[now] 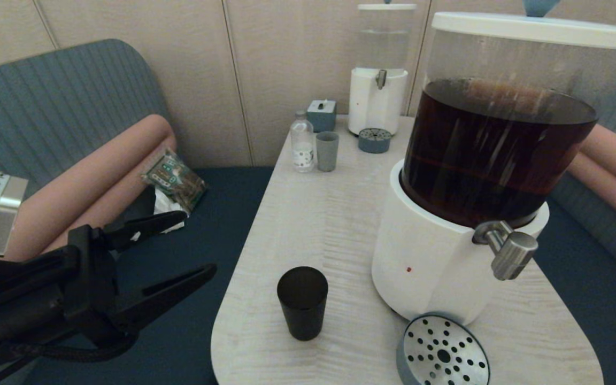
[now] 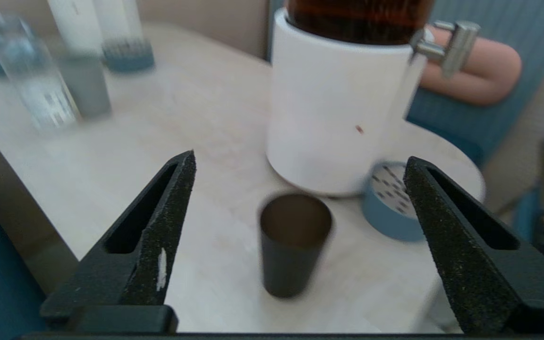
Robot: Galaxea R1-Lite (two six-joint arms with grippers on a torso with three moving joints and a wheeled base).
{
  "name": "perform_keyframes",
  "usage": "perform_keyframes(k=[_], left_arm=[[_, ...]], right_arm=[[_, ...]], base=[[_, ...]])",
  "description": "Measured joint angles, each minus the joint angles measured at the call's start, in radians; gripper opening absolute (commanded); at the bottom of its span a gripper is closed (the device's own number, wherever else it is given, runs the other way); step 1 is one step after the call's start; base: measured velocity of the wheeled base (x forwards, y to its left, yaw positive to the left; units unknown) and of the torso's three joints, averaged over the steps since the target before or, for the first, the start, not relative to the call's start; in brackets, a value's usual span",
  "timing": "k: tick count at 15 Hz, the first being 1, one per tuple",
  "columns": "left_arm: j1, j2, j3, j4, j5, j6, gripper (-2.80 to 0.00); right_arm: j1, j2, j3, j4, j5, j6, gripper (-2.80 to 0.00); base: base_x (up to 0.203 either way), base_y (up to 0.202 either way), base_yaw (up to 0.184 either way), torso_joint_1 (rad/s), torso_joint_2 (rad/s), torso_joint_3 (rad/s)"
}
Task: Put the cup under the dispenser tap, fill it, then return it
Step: Pick up the cup
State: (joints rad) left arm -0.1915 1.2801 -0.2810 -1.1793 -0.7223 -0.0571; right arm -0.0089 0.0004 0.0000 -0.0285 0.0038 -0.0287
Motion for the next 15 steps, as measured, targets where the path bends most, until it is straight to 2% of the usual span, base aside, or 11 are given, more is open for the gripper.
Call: perform_keyframes(k=[2, 7, 12, 15], left_arm=[[0.005, 0.035, 0.022, -0.063, 0.0, -0.003, 0.0], [0.013, 0.082, 0.08, -0.061, 0.0, -0.008, 0.0], [0.014, 0.124, 0.125, -0.093, 0.051, -0.03, 0.0], [0.014, 0.169, 0.178, -0.199, -0.061, -0.032, 0.0]], right_arm=[[0.0, 0.0, 0.0, 0.0, 0.0, 0.0, -2.8], [0.0, 0.0, 0.0, 0.0, 0.0, 0.0, -2.8], [0.0, 0.0, 0.0, 0.0, 0.0, 0.0, -2.8], [0.0, 0.0, 0.0, 0.0, 0.0, 0.0, -2.8]], base=[[0.0, 0.0, 0.0, 0.0, 0.0, 0.0], [0.0, 0.0, 0.0, 0.0, 0.0, 0.0], [0.0, 0.0, 0.0, 0.0, 0.0, 0.0], [0.0, 0.0, 0.0, 0.0, 0.0, 0.0]])
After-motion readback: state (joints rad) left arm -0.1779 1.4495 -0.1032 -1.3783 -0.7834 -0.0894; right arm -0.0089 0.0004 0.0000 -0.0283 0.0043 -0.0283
